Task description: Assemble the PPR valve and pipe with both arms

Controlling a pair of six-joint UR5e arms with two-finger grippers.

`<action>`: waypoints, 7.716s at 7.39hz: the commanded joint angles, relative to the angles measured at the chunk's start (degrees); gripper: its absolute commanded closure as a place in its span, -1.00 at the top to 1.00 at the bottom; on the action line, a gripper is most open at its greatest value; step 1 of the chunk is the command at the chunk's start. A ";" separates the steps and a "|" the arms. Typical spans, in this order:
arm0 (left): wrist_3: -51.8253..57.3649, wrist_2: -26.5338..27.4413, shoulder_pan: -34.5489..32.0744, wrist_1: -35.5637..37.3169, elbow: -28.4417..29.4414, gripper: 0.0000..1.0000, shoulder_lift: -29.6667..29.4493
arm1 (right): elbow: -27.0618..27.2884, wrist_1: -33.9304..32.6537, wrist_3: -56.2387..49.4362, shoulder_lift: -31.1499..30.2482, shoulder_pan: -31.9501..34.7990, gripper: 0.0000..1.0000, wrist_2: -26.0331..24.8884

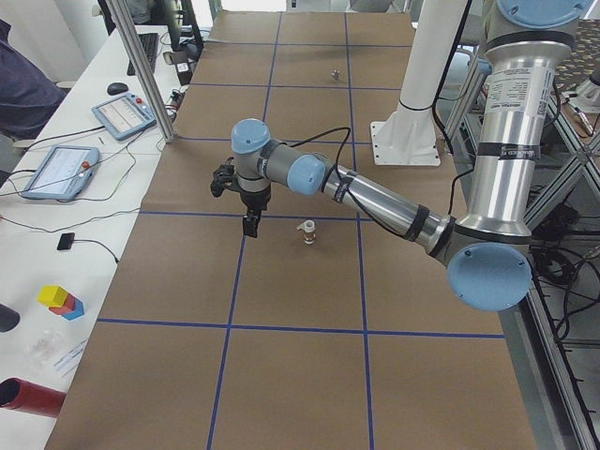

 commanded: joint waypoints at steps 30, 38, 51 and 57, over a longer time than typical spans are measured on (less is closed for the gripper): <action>-35.72 12.40 27.84 -19.03 -0.27 -1.00 7.63 | -0.99 -0.17 0.41 0.60 0.00 1.00 0.65; -45.54 9.42 28.98 14.37 4.43 -1.00 -32.65 | -0.82 0.09 -0.47 0.07 0.00 1.00 1.70; -56.55 10.12 34.96 -7.42 42.53 -1.00 -55.30 | -0.29 3.16 -0.30 -0.89 0.00 1.00 4.96; -57.07 10.56 35.57 -7.95 42.71 -1.00 -54.69 | -0.20 3.16 -0.21 -0.80 0.00 1.00 4.96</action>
